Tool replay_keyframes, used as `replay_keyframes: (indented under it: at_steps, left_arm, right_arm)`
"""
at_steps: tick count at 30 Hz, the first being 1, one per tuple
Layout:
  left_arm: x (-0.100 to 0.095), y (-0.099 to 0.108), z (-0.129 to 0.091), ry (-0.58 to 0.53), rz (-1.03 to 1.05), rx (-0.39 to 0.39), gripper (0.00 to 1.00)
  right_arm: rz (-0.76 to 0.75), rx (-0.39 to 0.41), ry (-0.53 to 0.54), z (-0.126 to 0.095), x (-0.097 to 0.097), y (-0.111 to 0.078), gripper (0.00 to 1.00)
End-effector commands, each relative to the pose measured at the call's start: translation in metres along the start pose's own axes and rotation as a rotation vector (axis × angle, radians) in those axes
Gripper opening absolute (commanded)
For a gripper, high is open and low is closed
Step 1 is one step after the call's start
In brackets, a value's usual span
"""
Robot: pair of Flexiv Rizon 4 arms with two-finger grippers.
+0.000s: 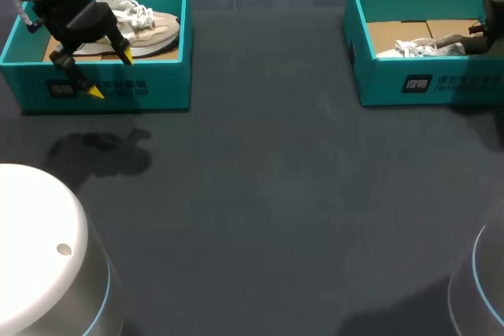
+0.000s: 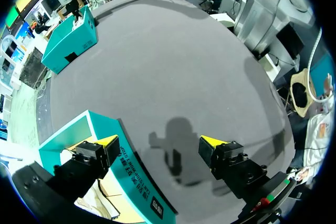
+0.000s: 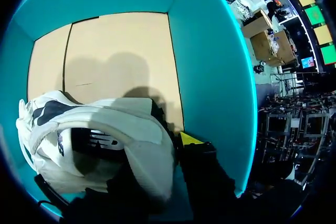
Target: Take the shoe out of the shoebox, open the shoe tongue, remove and reinsert the insole, then place the shoe into the shoebox
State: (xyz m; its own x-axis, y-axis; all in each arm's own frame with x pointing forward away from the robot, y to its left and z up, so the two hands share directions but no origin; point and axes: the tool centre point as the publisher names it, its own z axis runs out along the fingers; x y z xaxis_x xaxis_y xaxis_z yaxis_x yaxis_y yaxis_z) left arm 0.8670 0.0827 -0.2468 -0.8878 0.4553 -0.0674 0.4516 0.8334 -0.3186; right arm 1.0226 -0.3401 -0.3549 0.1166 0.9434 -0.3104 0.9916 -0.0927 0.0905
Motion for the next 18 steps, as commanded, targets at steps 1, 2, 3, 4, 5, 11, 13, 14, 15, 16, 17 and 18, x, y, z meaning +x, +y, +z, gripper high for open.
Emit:
replay_keyframes:
  at_steps: [1, 2, 3, 4, 5, 11, 13, 14, 15, 16, 17, 18]
  left_arm:
    - [0.0, 0.0, 0.0, 0.002, 0.0, -0.002, 1.0]
    - [0.0, 0.0, 0.0, 0.002, 0.0, -0.002, 1.0]
    - [0.0, 0.0, 0.0, 0.002, 0.0, -0.002, 1.0]
    - [0.0, 0.0, 0.0, 0.002, 0.0, -0.002, 1.0]
    - [0.0, 0.0, 0.0, 0.002, 0.0, -0.002, 1.0]
    - [0.0, 0.0, 0.0, 0.002, 0.0, -0.002, 1.0]
    - [0.0, 0.0, 0.0, 0.002, 0.0, -0.002, 1.0]
    - [0.0, 0.0, 0.0, 0.002, 0.0, -0.002, 1.0]
    - [0.0, 0.0, 0.0, 0.002, 0.0, -0.002, 1.0]
    - [0.0, 0.0, 0.0, 0.002, 0.0, -0.002, 1.0]
    - [0.0, 0.0, 0.0, 0.002, 0.0, -0.002, 1.0]
    - [0.0, 0.0, 0.0, 0.002, 0.0, -0.002, 1.0]
  right_arm:
    - [-0.008, 0.007, 0.016, 0.005, 0.005, 0.005, 0.0]
    - [-0.007, 0.0, 0.029, 0.006, 0.006, 0.005, 0.0]
    - [-0.006, -0.002, 0.033, 0.006, 0.007, 0.005, 0.0]
    - [-0.006, -0.001, 0.033, 0.006, 0.007, 0.006, 0.0]
    - [-0.004, -0.003, 0.037, 0.006, 0.008, 0.006, 0.0]
    - [0.004, -0.009, 0.033, -0.002, 0.005, 0.005, 0.39]
    - [0.005, -0.01, 0.03, -0.003, 0.004, 0.004, 0.42]
    - [0.006, -0.01, 0.028, -0.004, 0.004, 0.004, 0.42]
    - [0.007, -0.01, 0.027, -0.005, 0.004, 0.004, 0.42]
    - [0.007, -0.01, 0.026, -0.007, 0.004, 0.005, 0.43]
    - [0.008, -0.011, 0.025, -0.009, 0.003, 0.005, 0.43]
    - [0.009, -0.012, 0.024, -0.011, 0.003, 0.005, 0.44]
